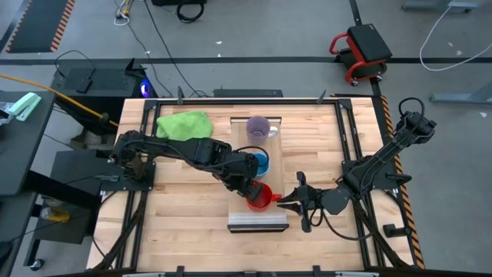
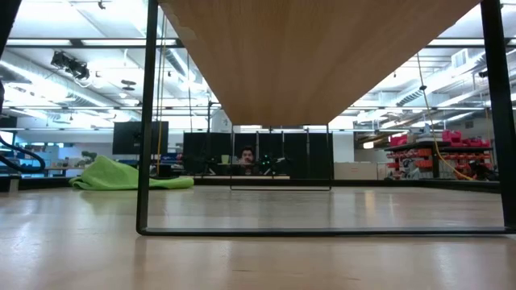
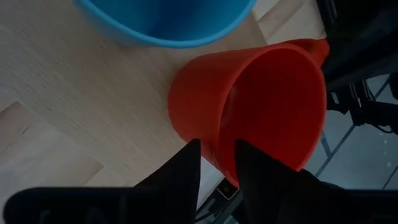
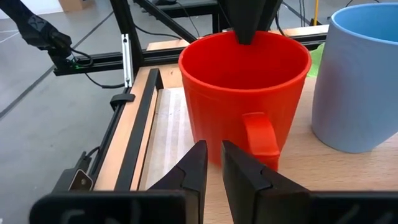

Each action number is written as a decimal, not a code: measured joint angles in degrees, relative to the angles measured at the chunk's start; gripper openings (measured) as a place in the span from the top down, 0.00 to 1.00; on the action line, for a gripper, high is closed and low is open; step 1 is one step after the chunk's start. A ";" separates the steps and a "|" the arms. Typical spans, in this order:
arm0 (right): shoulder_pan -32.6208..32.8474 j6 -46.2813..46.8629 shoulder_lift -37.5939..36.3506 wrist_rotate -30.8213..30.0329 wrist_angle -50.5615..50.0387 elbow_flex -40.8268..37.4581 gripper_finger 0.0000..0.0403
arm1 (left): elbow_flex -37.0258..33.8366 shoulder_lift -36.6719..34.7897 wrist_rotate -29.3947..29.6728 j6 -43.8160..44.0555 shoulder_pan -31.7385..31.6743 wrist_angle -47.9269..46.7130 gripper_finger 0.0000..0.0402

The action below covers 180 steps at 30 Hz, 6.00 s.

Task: Stack small to large cups/mugs on shelf
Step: Put the orange mug on the shelf, then return to Home Position

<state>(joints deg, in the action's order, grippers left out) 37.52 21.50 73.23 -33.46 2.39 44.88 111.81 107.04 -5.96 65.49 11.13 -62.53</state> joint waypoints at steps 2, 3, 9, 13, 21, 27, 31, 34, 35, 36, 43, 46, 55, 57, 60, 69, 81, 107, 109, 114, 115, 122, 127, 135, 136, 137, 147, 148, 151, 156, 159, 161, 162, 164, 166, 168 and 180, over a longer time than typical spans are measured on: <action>0.00 -0.01 0.00 0.49 0.03 0.00 0.87 | -0.02 -0.55 0.01 -0.11 -0.07 -0.61 0.73; 0.01 -0.01 0.00 0.82 0.15 0.00 0.87 | -0.02 -0.84 -0.01 -0.11 -0.18 -0.61 0.73; 1.06 -3.25 -0.59 1.32 -0.94 3.88 0.87 | 0.00 -6.02 1.57 0.63 -0.57 -1.24 0.73; 1.31 -6.49 -0.59 1.32 -10.11 12.12 0.87 | 0.02 -10.82 7.44 0.12 -0.54 -4.98 0.75; -1.37 -0.61 -0.59 -5.74 -40.28 32.12 0.87 | 0.04 -17.11 27.47 -0.80 -0.67 -23.51 0.78; -6.33 19.26 -0.66 -9.87 -65.14 43.38 0.87 | -1.09 -17.31 37.02 -12.05 -1.31 -27.60 0.80; -7.76 35.13 -0.67 -9.96 -78.21 46.20 0.87 | -3.76 -17.31 37.75 -17.84 -4.15 -27.46 0.82; -7.71 42.93 -0.68 -9.67 -83.79 46.08 0.87 | -8.58 -18.02 37.75 -18.58 -6.21 -27.53 0.83; -7.59 44.84 -0.66 -9.35 -85.43 45.88 0.87 | -10.73 -18.86 37.78 -18.36 -6.88 -27.40 0.84; -7.30 46.52 -0.66 -9.22 -86.63 45.73 0.87 | -13.01 -19.70 37.78 -17.96 -7.36 -27.45 0.84; -6.99 52.38 -1.81 -5.74 -92.78 45.31 0.87 | -26.83 -25.39 34.52 -10.87 -9.26 -26.97 0.91; -6.59 52.23 -5.45 -5.68 -92.35 44.00 0.87 | -29.71 -28.72 33.09 -6.16 -9.37 -27.19 0.93; 3.85 60.37 -24.54 -19.28 -83.07 27.57 0.88 | -30.88 -38.32 36.26 0.76 -8.71 -27.42 0.97; 7.30 53.04 -28.69 -23.15 -72.86 22.44 0.90 | -30.88 -40.13 40.04 1.33 -8.19 -27.43 0.96; 10.65 41.37 -33.22 -24.82 -58.22 17.07 0.95 | -30.88 -42.32 43.20 1.23 -8.08 -27.36 0.93; 15.05 11.65 -35.47 -24.83 -24.13 9.03 0.97 | -30.88 -43.54 39.94 5.92 -7.36 -26.93 0.91; 13.60 -19.36 -36.23 12.04 26.51 -3.96 0.98 | -30.93 -43.43 45.34 -22.97 -3.14 -6.41 0.93; 12.48 -18.66 -43.87 23.83 2.54 13.24 0.96 | -30.88 -53.31 37.07 -50.90 7.25 23.86 0.93; 12.46 -22.23 -45.35 23.83 0.72 14.23 0.96 | -31.64 -54.63 36.72 -51.30 7.79 24.98 0.92; 12.47 -22.61 -50.54 23.90 -2.08 11.90 0.96 | -38.23 -57.64 35.96 -51.91 7.71 30.38 0.91; 12.48 -21.72 -51.64 24.24 -1.50 10.58 0.96 | -40.12 -58.60 35.19 -51.59 7.68 31.70 0.91; 12.48 -15.06 -56.10 30.22 21.22 -7.65 0.96 | -55.51 -67.78 29.50 -51.04 7.68 50.34 0.94; 12.46 -12.32 -56.19 28.46 39.53 -19.29 0.96 | -64.13 -72.43 29.09 -50.69 7.50 56.69 0.94; 7.12 -9.70 -59.10 29.58 45.34 -26.21 0.96 | -68.67 -77.70 28.73 -49.95 3.73 57.67 0.91; 5.86 -9.73 -59.70 30.87 44.81 -26.56 0.96 | -69.01 -78.34 28.13 -50.51 3.12 57.99 0.91; 4.42 -9.98 -60.31 32.38 44.32 -26.70 0.96 | -69.15 -78.93 27.45 -51.10 2.53 58.31 0.92; -9.02 -17.43 -69.39 35.01 36.79 -26.77 0.96 | -69.15 -83.38 22.96 -55.75 -2.74 58.49 0.94; -10.02 -17.89 -69.92 35.02 36.31 -26.77 0.96 | -69.13 -83.75 22.75 -56.09 -3.24 58.62 0.93; -12.42 -18.45 -71.16 34.78 35.03 -26.77 0.96 | -69.13 -84.73 22.56 -56.15 -4.59 58.21 0.92; -14.02 -18.51 -73.16 34.85 34.20 -26.49 0.96 | -69.13 -88.78 22.57 -56.27 -6.01 57.40 0.91; -14.03 -18.85 -73.07 36.25 33.77 -25.66 0.96 | -69.15 -92.72 22.53 -56.45 -6.15 56.65 0.92; -14.03 -18.97 -72.70 36.32 33.79 -25.61 0.96 | -69.11 -94.88 22.13 -55.38 -6.15 55.88 0.93; -14.03 -18.99 -72.15 36.30 33.65 -25.70 0.96 | -69.35 -95.36 21.54 -54.94 -6.15 55.66 0.94; -14.03 -19.53 -71.27 36.29 33.06 -25.92 0.96 | -71.03 -96.33 20.70 -54.75 -6.15 55.81 0.94; -14.03 -20.04 -70.82 35.18 33.45 -25.92 0.96 | -73.64 -98.01 21.08 -53.65 -6.15 55.91 0.94; -14.04 -19.35 -70.82 34.82 33.53 -25.92 0.96 | -76.95 -100.59 21.64 -52.68 -6.15 57.97 0.93; -14.05 -15.09 -70.76 33.98 43.76 -35.47 0.96 | -91.72 -106.19 22.01 -50.32 -6.15 67.91 0.93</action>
<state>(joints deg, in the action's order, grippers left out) 23.46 6.40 2.47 0.52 46.15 9.41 20.09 0.86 16.06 15.17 4.97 5.38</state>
